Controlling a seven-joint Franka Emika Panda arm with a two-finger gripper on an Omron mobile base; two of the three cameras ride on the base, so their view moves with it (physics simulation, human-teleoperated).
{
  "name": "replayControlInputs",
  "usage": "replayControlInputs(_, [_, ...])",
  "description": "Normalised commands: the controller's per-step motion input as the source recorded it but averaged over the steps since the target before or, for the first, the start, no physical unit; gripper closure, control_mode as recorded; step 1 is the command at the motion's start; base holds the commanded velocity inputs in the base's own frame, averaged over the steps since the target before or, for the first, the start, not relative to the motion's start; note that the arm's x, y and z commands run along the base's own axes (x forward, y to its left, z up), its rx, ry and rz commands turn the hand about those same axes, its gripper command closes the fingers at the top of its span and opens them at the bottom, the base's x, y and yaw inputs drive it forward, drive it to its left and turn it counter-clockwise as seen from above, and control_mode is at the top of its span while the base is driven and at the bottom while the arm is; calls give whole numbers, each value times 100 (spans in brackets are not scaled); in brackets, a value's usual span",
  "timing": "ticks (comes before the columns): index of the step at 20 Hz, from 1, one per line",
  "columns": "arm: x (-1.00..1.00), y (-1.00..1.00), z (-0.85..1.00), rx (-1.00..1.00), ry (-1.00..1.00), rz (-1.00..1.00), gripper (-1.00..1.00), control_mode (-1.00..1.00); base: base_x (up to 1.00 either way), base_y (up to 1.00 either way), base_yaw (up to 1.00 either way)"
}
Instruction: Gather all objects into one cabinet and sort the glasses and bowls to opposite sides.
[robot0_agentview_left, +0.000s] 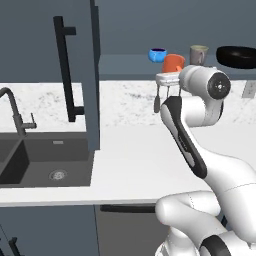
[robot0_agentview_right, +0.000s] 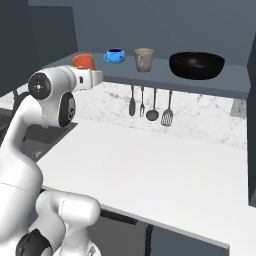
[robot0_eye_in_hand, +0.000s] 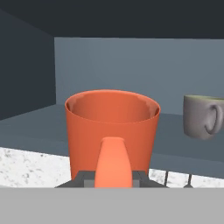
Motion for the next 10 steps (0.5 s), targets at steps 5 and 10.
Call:
replayControlInputs(5, [0,0,0,0,0,0,100,100,0,0,0])
replayControlInputs(10, [0,0,0,0,0,0,100,100,0,0,0])
